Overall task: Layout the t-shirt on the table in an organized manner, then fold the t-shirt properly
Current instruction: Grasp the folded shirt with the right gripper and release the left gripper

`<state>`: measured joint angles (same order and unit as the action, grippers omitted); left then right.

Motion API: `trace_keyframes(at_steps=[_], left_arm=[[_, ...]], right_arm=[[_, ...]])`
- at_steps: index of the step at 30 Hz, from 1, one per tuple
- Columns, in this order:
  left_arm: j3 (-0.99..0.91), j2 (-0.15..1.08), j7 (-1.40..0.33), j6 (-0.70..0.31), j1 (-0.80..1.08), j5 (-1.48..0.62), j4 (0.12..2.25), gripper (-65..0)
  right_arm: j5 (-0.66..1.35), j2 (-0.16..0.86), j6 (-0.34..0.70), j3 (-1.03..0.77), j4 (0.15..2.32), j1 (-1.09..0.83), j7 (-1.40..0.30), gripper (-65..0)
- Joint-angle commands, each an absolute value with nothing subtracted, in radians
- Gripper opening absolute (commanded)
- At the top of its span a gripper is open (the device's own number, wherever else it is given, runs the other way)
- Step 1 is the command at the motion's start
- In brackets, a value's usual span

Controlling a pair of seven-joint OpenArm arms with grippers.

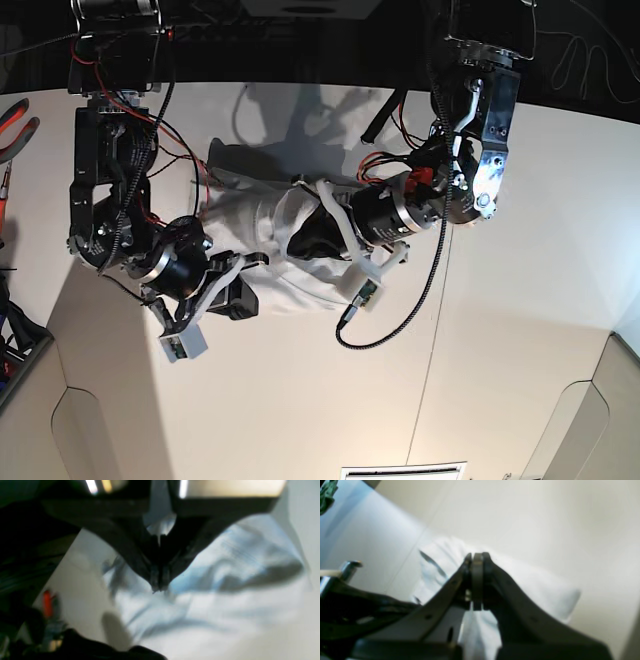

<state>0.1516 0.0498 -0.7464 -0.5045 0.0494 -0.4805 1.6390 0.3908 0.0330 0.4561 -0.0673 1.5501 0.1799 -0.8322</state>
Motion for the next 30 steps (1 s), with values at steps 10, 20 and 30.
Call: trace_keyframes(at_steps=[10, 20, 30], left_arm=[[0.151, 0.05, -0.699, -0.432, 0.011, -0.376, 1.428, -65.0], [0.151, 0.05, -0.676, -0.384, -0.049, -0.252, 1.407, -65.0], [0.151, 0.05, -0.651, -0.332, -0.214, -0.201, 1.221, -65.0]], right_arm=[[0.224, 0.036, 0.407, -0.069, 1.227, 0.206, -0.58, -65.0], [0.175, 0.036, 0.363, -0.069, 1.026, 0.289, -0.603, -65.0], [0.392, 0.036, 0.453, -0.069, 1.087, 0.25, -0.899, -65.0]])
